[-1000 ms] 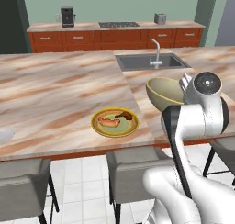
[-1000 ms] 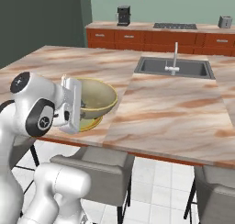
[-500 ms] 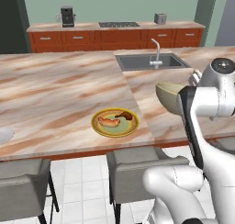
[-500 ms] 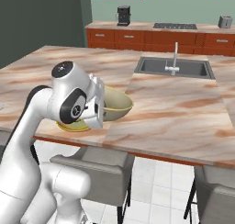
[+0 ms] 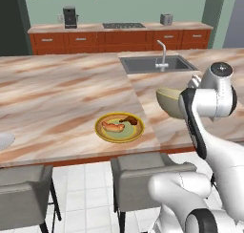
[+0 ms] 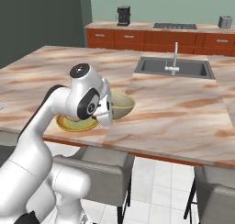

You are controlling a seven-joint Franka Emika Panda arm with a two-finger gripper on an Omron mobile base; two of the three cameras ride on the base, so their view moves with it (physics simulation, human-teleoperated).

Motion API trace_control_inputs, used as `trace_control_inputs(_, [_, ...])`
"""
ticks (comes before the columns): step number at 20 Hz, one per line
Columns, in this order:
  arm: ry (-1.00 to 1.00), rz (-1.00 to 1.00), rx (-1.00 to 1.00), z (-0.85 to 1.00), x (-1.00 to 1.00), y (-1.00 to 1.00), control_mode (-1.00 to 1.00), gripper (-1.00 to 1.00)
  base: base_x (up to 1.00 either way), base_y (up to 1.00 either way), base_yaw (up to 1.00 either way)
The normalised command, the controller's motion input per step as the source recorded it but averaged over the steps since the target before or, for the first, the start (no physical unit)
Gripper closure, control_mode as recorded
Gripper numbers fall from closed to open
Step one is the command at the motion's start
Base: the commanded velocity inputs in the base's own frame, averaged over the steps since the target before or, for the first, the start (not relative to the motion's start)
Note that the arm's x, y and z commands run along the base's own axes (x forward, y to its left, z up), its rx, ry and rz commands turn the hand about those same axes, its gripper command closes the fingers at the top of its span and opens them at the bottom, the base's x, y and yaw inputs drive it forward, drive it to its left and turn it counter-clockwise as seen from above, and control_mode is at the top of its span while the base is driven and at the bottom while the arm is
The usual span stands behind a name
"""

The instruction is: Take the smaller bowl and place it next to the appetizer plate on the dining counter , and place the larger bowl next to the plate with cooked food.

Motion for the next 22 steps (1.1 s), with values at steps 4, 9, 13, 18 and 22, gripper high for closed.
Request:
trace_control_inputs(4, [-0.08, 0.04, -0.04, -0.48, 0.41, 0.05, -1.0, 1.0, 0.0, 0.0, 0.0])
trace_control_inputs(9, [-0.16, 0.04, -0.01, -0.38, 0.44, 0.01, -1.0, 1.0, 0.0, 0.0, 0.0])
trace_control_inputs(13, [-0.04, 0.05, -0.01, -0.48, 0.39, 0.11, -1.0, 1.0, 0.0, 0.0, 0.0])
trace_control_inputs(18, [0.03, 0.02, -0.02, -0.41, 0.11, 0.07, -1.0, 1.0, 0.0, 0.0, 0.0])
trace_control_inputs(22, [0.06, 0.0, -0.03, -0.33, 0.05, 0.0, -1.0, 1.0, 0.0, 0.0, 0.0])
